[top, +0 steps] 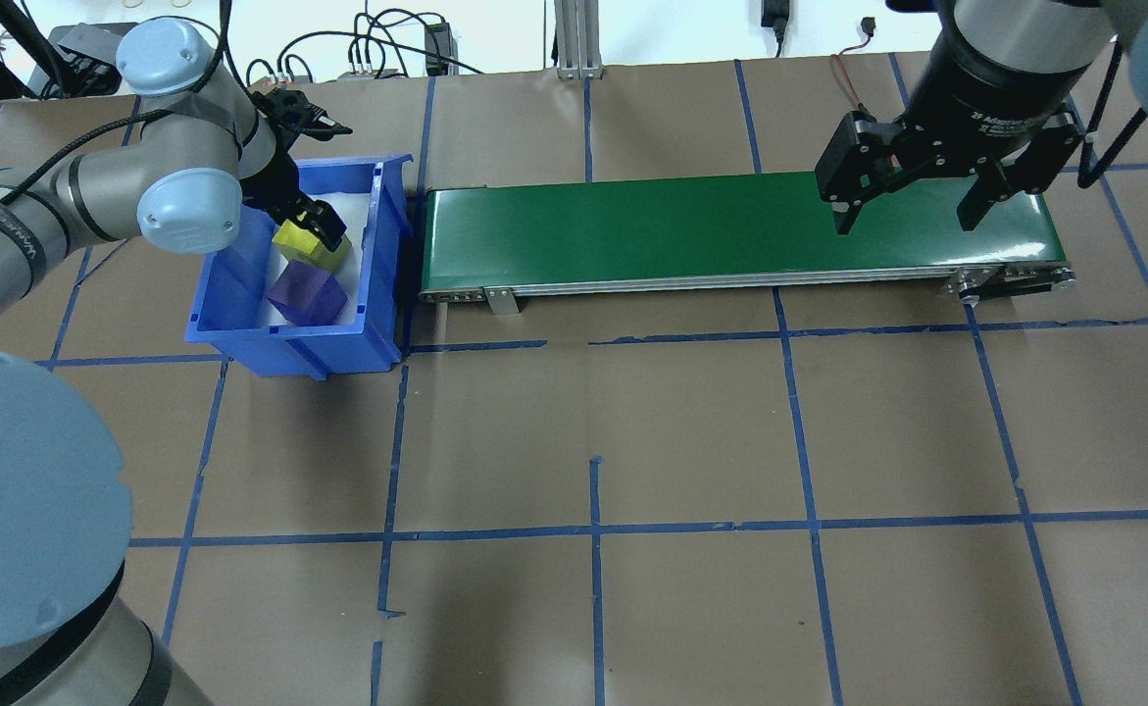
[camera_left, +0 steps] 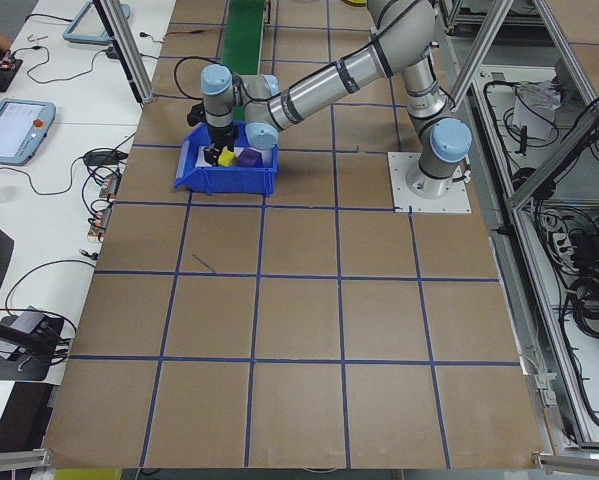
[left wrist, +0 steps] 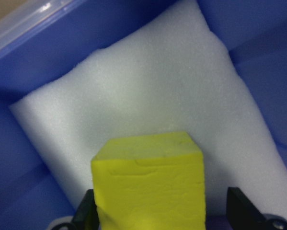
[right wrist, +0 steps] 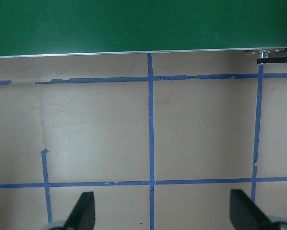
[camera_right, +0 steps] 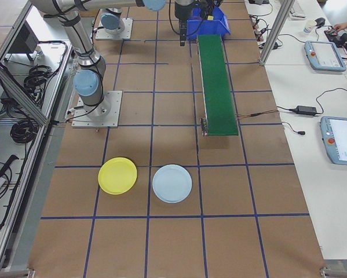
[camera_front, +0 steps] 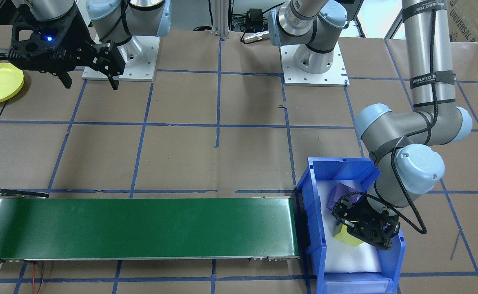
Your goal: Move block left to right into plate
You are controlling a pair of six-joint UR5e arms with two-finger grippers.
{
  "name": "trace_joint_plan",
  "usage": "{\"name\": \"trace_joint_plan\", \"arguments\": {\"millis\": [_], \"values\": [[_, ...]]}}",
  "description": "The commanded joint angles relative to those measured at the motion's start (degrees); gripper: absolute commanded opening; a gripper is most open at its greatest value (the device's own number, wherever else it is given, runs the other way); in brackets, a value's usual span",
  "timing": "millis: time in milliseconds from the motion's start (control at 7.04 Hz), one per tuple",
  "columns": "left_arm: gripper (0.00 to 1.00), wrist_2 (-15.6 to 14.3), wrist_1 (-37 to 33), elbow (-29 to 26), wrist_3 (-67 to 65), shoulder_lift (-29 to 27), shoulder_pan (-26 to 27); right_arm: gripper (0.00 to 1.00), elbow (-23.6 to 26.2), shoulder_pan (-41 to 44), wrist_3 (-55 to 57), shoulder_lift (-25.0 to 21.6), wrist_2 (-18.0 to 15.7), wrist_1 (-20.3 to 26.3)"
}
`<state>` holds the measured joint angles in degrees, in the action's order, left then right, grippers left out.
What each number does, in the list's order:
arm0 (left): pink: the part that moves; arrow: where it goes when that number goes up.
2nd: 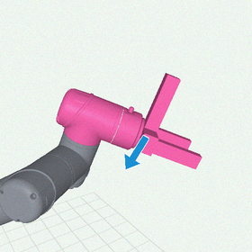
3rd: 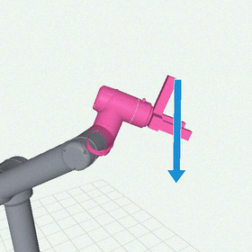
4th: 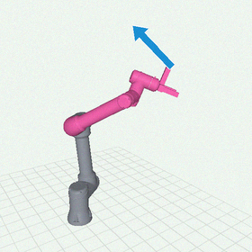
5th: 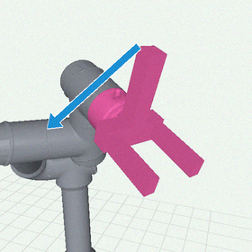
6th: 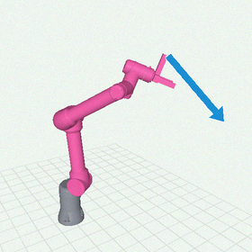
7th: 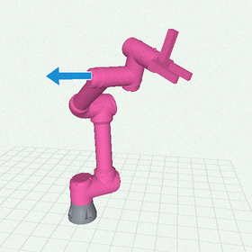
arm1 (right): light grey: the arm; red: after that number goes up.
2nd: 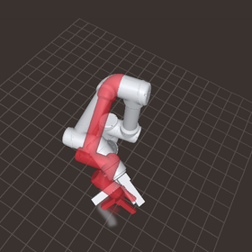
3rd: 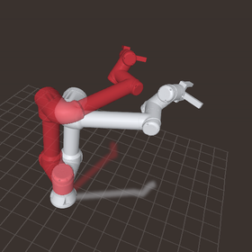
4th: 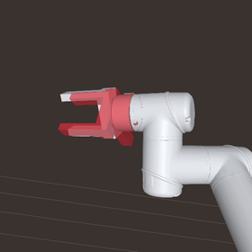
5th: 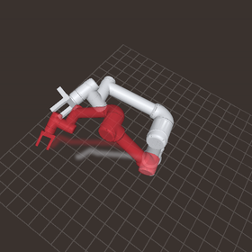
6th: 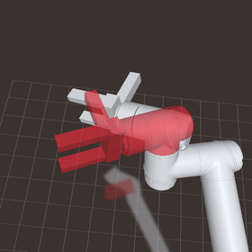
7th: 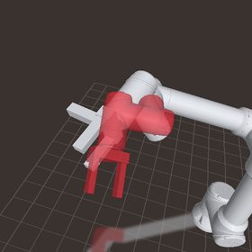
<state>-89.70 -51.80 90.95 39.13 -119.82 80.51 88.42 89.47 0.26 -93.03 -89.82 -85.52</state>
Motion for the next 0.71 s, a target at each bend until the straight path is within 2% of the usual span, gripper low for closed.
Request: {"name": "trace_joint_plan", "arguments": {"millis": [0, 426, 568], "values": [[0.34, -0.39, 3.00, -1.30, 0.07, 0.55, 0.00, 1.00, 0.00, 0.00, 0.00, 0.04, 0.00, 0.00], [0.33, -0.56, 3.29, -1.39, -0.11, 1.95, 0.00, 1.00, 0.00, 0.00, 0.00, 0.04, 0.00, 0.00], [0.33, -0.74, 2.76, -1.65, -0.19, 4.22, 0.09, 1.00, 0.00, 0.00, 0.00, 0.04, 0.00, 0.00]]}}
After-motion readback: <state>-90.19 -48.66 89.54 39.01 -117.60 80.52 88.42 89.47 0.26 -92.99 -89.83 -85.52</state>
